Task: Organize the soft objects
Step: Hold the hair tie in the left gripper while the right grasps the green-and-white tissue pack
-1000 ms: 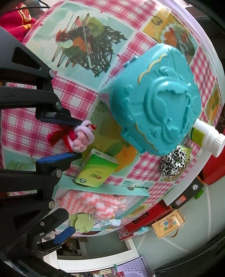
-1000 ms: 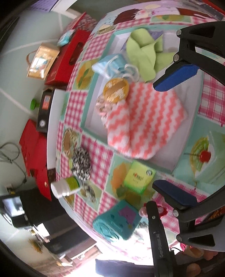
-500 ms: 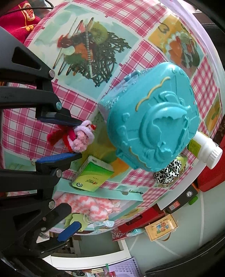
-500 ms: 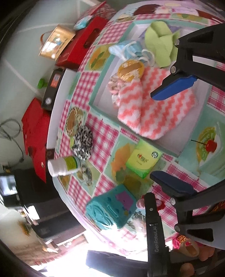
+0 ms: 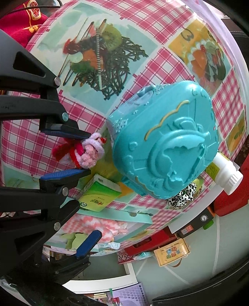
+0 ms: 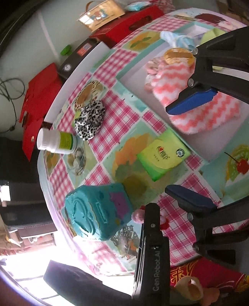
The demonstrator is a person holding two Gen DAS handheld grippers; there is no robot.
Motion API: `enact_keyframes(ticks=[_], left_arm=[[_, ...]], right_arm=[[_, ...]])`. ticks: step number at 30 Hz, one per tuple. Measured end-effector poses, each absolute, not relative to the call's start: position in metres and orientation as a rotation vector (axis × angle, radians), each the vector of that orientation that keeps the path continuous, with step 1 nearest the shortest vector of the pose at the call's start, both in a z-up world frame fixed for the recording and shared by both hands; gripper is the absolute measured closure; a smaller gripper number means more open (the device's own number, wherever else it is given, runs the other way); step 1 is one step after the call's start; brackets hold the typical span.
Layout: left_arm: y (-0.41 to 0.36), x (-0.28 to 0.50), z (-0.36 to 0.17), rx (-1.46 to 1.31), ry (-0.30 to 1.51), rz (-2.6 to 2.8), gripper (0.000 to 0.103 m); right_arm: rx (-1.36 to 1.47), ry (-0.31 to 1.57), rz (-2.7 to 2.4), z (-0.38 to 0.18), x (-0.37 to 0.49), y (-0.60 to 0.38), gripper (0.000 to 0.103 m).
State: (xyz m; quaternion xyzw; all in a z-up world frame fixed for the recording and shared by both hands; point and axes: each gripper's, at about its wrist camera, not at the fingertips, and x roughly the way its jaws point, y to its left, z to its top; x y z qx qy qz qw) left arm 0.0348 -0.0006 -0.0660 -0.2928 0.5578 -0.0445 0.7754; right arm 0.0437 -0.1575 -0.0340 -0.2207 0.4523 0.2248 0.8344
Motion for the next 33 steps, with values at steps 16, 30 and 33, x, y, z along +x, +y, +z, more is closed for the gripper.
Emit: enact_keyframes(ticks=[16,30,33], left_arm=[[0.006,0.037,-0.07,-0.668,1.212,-0.096,0.072],[0.006,0.042,-0.074,-0.679,1.221,-0.113,0.072],[0.006,0.043,-0.075,-0.678,1.223,-0.114,0.072]], right_arm=[[-0.587,1.03,0.538,-0.054,0.074,-0.138,0.034],[-0.644,1.069,0.592,-0.068,0.074,-0.124,0.034],[-0.623,1.078,0.578,-0.071,0.074,-0.126,0.034]])
